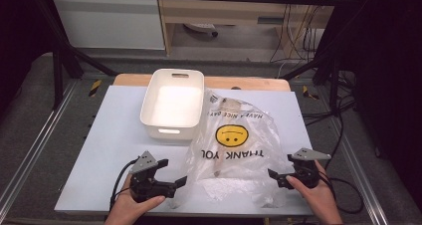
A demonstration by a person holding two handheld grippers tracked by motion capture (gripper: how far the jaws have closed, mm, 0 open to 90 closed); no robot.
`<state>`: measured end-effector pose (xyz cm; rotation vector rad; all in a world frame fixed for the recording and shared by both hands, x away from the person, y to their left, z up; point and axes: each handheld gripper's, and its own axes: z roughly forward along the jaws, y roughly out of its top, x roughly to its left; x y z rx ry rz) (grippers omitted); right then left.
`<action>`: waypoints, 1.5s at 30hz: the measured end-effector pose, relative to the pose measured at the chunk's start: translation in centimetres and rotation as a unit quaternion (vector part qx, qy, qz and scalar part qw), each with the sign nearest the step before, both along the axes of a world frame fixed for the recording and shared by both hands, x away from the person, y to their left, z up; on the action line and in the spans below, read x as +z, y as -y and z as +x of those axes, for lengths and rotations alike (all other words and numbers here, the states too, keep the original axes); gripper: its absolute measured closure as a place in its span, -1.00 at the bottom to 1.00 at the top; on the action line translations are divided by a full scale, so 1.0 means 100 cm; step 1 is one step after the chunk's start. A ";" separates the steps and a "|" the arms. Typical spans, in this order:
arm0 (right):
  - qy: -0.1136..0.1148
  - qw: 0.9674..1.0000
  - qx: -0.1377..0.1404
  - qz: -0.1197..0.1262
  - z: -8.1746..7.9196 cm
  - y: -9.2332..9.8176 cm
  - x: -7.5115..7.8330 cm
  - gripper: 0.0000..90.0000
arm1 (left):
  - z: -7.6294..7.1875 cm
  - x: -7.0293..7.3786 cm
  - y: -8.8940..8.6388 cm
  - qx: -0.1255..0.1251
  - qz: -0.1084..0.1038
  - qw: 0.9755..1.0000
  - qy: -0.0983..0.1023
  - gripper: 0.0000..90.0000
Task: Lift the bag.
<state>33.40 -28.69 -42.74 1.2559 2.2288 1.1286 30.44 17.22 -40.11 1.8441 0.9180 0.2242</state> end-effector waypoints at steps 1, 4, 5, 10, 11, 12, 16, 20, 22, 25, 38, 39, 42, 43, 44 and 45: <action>0.002 1.000 -0.005 0.002 0.000 0.001 0.001 -0.89 | 0.001 0.002 -0.001 0.001 -0.002 1.000 0.001 -0.83; 0.011 1.000 -0.009 0.005 0.002 0.003 0.003 -0.90 | 0.003 0.007 -0.005 0.005 -0.007 1.000 0.005 -0.83; 0.012 1.000 -0.012 0.005 0.002 0.003 0.004 -0.90 | 0.003 0.008 -0.006 0.007 -0.009 1.000 0.007 -0.83; 0.021 0.999 -0.023 0.014 0.006 0.003 0.008 -0.89 | 0.007 0.015 -0.017 0.024 -0.020 0.999 0.013 -0.83; 0.020 0.999 -0.027 0.018 0.007 0.003 0.010 -0.90 | 0.007 0.016 -0.020 0.027 -0.020 0.999 0.016 -0.83; 0.024 0.999 -0.028 0.019 0.009 0.003 0.010 -0.90 | 0.008 0.017 -0.024 0.033 -0.019 0.999 0.020 -0.83; 0.031 0.999 -0.033 0.028 0.013 -0.001 0.015 -0.90 | 0.011 0.020 -0.040 0.059 -0.016 0.998 0.032 -0.83; 0.036 0.998 -0.042 0.030 0.016 -0.004 0.017 -0.88 | 0.015 0.021 -0.062 0.087 -0.015 0.995 0.049 -0.83; 0.034 0.998 -0.049 0.031 0.017 -0.004 0.017 -0.85 | 0.016 0.022 -0.075 0.102 -0.015 0.993 0.052 -0.83; 0.038 0.997 -0.060 0.033 0.018 -0.002 0.015 -0.84 | 0.018 0.022 -0.093 0.127 -0.017 0.990 0.056 -0.83; 0.059 0.993 -0.094 0.048 0.015 0.013 0.010 -0.81 | 0.017 0.003 -0.151 0.196 -0.001 0.980 0.034 -0.83; 0.060 0.992 -0.096 0.049 0.014 0.015 0.009 -0.81 | 0.016 0.000 -0.153 0.197 0.006 0.980 0.032 -0.83; 0.051 0.992 -0.103 0.049 0.011 0.019 0.005 -0.82 | 0.017 -0.009 -0.158 0.196 0.021 0.980 0.021 -0.83; 0.047 0.992 -0.104 0.046 0.011 0.020 0.002 -0.82 | 0.018 -0.013 -0.159 0.200 0.029 0.979 0.016 -0.83; 0.042 0.992 -0.107 0.045 0.010 0.021 0.000 -0.82 | 0.020 -0.017 -0.160 0.202 0.034 0.979 0.008 -0.83; 0.037 0.993 -0.106 0.045 0.010 0.022 -0.002 -0.82 | 0.022 -0.021 -0.160 0.204 0.042 0.978 -0.001 -0.82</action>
